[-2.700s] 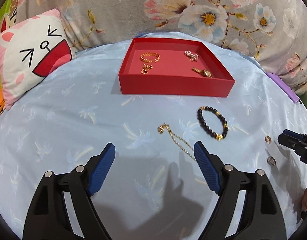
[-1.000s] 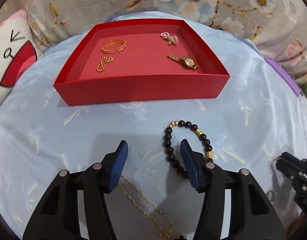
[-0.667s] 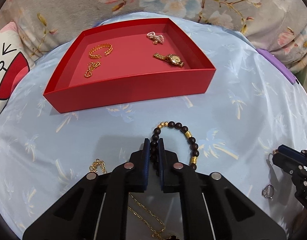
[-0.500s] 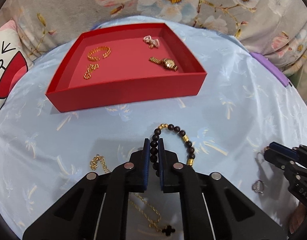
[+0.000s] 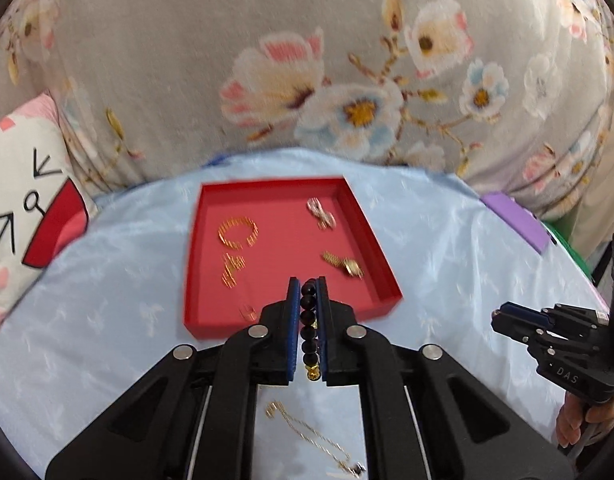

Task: Organize jewelry
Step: 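Carry the bead bracelet and earring into the red box and open both tools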

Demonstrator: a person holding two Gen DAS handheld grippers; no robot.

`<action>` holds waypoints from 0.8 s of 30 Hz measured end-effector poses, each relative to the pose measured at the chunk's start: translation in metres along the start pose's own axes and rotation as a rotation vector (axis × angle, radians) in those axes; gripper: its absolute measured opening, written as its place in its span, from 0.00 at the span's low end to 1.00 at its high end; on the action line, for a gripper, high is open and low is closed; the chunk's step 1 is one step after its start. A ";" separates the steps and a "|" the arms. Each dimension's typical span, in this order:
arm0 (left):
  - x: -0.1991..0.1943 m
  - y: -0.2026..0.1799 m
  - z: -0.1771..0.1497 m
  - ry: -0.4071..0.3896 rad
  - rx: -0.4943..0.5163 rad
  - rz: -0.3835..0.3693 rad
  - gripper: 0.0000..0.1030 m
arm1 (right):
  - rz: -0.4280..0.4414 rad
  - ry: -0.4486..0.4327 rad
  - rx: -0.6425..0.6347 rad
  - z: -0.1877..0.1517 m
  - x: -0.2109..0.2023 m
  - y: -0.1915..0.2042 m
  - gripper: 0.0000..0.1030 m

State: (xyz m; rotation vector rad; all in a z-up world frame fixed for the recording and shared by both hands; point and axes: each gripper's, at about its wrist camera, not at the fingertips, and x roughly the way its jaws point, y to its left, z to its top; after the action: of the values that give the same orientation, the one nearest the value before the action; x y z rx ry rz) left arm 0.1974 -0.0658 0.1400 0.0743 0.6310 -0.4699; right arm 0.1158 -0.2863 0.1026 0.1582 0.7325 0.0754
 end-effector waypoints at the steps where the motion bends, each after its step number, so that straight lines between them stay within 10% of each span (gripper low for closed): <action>1: 0.002 0.003 0.007 -0.007 -0.002 -0.001 0.07 | 0.008 -0.009 -0.003 0.010 0.004 0.003 0.15; 24: 0.171 0.058 0.013 0.187 -0.146 -0.014 0.07 | 0.041 0.173 -0.015 0.059 0.196 0.035 0.16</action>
State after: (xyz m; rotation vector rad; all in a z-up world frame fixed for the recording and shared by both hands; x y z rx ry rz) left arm 0.3507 -0.0854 0.0465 -0.0255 0.8478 -0.4323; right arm 0.3003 -0.2344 0.0219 0.1537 0.9014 0.1347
